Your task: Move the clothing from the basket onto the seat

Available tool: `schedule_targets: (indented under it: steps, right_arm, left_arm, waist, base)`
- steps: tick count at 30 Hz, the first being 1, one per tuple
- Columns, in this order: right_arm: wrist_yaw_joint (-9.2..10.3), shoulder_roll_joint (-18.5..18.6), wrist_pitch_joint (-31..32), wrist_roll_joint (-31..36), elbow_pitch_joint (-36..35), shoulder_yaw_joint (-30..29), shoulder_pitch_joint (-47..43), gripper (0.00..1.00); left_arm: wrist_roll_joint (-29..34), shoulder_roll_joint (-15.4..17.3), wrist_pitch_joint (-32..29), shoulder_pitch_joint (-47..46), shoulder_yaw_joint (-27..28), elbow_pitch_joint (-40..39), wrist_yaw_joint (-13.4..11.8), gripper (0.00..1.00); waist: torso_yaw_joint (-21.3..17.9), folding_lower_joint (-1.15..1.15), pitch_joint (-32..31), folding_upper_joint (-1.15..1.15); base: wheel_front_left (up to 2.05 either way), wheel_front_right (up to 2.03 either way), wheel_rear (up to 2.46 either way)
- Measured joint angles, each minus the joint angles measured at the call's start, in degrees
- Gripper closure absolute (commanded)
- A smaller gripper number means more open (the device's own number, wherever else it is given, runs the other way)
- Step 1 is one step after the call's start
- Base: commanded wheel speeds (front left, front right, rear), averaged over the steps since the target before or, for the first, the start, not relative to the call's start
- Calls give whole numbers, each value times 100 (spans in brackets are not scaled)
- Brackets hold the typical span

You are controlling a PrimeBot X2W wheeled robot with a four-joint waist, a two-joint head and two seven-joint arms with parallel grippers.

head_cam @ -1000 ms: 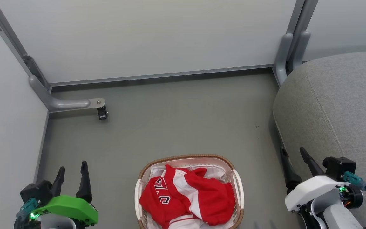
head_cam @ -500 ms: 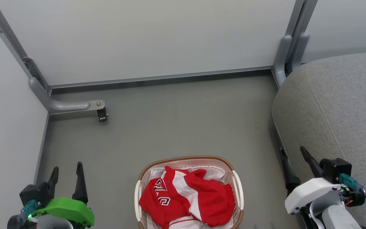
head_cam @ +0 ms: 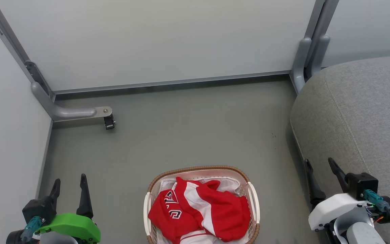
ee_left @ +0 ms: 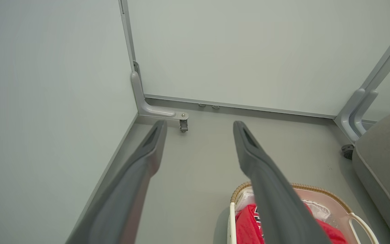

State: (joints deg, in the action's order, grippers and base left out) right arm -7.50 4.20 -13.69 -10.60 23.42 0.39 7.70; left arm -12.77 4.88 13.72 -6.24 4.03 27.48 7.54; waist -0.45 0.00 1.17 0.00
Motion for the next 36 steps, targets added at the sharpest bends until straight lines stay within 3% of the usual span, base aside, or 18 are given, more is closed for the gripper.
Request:
schedule_targets:
  steps: [9, 16, 36]
  right_arm:
    - [0, -71, -98, 327, -1, -99, -8, 0]
    - [0, -92, -130, 464, -47, 18, 69, 0]
    - [-1, -135, -131, 453, -638, 606, 1350, 0]
  left_arm:
    - [316, -53, 99, 38, 88, 5, 0, 0]
    - [385, -64, 143, 3, -174, 38, 0, 0]
    - [18, 69, 143, -1407, -1920, 480, 0, 0]
  waist:
    - [-34, 0, 42, 0]
    - [-71, 0, 227, 0]
    - [-427, 1, 1993, 0]
  base:
    - [0, 0, 0]
    - [0, 0, 0]
    - [0, 0, 0]
